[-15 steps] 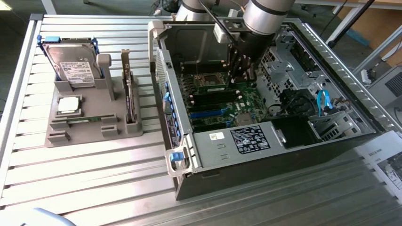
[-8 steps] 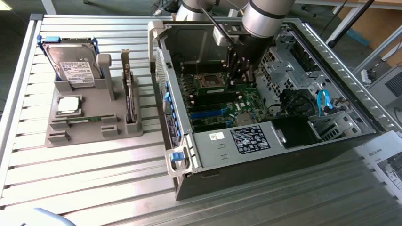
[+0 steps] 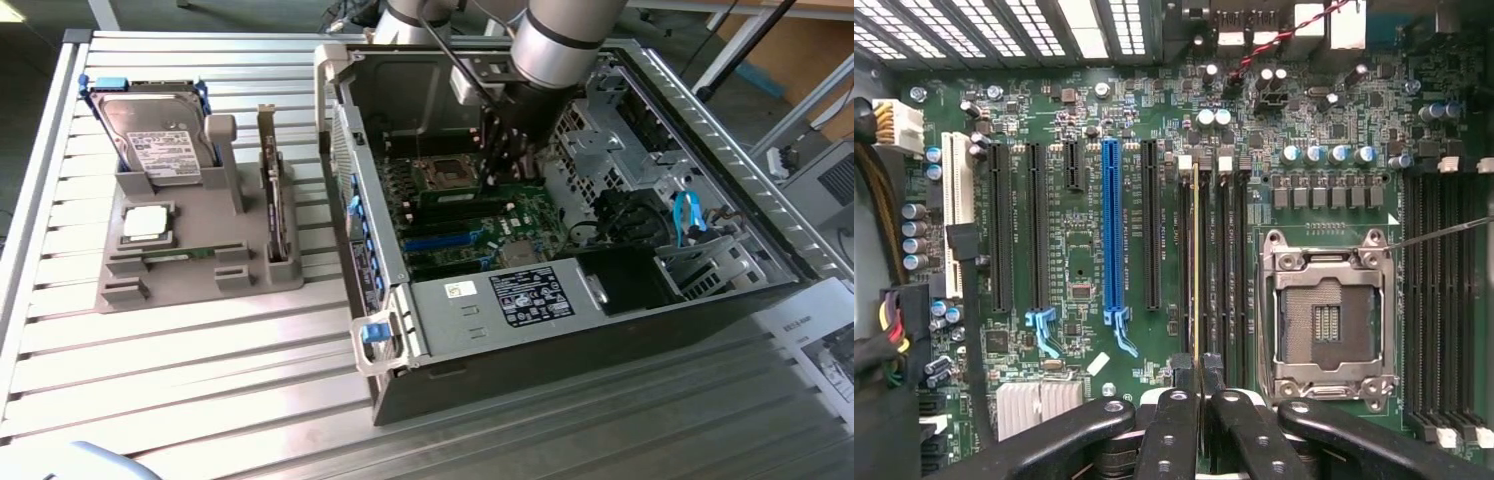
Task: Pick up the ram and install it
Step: 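Insert the ram into the slot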
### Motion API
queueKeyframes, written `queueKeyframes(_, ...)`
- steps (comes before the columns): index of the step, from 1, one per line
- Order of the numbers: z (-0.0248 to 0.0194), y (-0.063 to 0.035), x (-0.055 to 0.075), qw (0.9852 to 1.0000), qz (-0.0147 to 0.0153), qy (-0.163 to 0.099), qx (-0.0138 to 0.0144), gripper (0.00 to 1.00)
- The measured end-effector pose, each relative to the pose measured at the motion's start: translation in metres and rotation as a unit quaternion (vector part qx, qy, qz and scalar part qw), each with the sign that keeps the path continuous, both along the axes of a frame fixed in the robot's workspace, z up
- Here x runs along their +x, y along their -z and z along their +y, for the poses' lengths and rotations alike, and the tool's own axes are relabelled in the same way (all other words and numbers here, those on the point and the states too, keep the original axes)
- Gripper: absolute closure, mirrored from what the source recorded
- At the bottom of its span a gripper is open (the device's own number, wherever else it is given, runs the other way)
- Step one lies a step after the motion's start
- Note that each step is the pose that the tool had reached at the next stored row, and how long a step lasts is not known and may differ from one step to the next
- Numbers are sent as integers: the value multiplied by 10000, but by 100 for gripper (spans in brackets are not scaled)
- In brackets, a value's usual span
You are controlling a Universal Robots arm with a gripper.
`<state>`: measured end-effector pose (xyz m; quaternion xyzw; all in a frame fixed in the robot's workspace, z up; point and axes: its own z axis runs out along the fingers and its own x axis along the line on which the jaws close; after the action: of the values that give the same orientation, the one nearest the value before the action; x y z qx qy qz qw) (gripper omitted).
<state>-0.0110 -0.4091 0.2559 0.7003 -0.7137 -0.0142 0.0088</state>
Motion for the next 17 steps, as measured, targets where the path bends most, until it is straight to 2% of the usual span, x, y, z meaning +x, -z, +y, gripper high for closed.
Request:
queueKeyframes(12,0,80,0,10000,-1,-1,0,88)
queueKeyframes(17,0,84,-1,10000,-1,0,0,88)
